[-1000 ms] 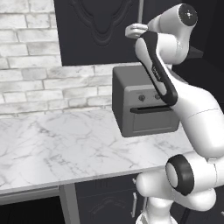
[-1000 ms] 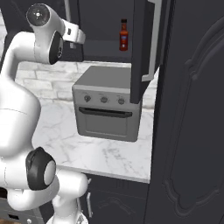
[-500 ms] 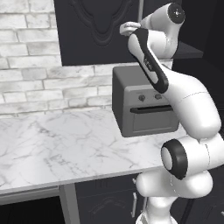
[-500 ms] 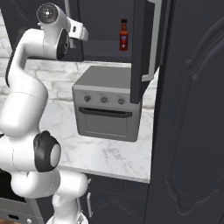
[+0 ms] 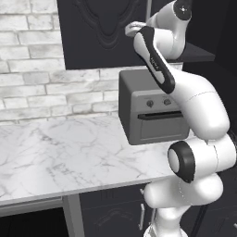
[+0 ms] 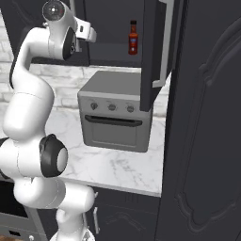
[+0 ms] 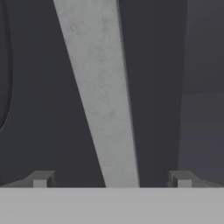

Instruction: Move the ketchup and condiment bottle from the cabinet to the dining counter.

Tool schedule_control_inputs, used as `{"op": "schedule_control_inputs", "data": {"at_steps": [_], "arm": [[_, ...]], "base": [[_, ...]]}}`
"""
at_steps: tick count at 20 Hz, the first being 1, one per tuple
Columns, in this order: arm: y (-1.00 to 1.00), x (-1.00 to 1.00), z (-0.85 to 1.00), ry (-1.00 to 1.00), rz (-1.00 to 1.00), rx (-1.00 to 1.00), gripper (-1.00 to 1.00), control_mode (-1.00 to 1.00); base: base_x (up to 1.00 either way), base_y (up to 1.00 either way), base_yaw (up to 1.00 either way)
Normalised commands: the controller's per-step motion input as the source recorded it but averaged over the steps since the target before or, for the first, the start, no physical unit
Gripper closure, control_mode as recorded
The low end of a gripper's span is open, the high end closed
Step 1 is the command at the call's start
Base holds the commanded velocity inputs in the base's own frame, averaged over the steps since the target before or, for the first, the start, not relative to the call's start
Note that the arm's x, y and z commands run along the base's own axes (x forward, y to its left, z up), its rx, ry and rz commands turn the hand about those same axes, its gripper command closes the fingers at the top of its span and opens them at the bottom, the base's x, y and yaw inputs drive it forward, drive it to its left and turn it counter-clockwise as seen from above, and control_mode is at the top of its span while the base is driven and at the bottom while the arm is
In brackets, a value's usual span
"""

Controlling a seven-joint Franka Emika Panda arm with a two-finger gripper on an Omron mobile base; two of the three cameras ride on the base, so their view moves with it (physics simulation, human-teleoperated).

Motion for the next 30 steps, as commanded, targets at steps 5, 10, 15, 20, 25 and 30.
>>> {"op": "schedule_control_inputs", "data": {"at_steps": [5, 10, 15, 20, 25, 30], "arm": [[0.07, 0.36, -0.05, 0.0, 0.0, -0.03, 1.0, -1.0], [0.03, 0.29, -0.15, -0.1, 0.0, -0.01, 1.0, -1.0], [0.16, 0.36, -0.08, -0.06, 0.0, 0.0, 1.0, -1.0], [0.21, 0.34, 0.0, 0.01, -0.01, 0.0, 1.0, -1.0], [0.33, 0.21, 0.0, 0.05, -0.03, 0.0, 1.0, -1.0], [0.38, 0.03, 0.0, 0.07, -0.02, 0.02, 1.0, -1.0]], "base": [[0.0, 0.0, 0.0], [0.0, 0.0, 0.0], [0.0, 0.0, 0.0], [0.0, 0.0, 0.0], [0.0, 0.0, 0.0], [0.0, 0.0, 0.0]]}}
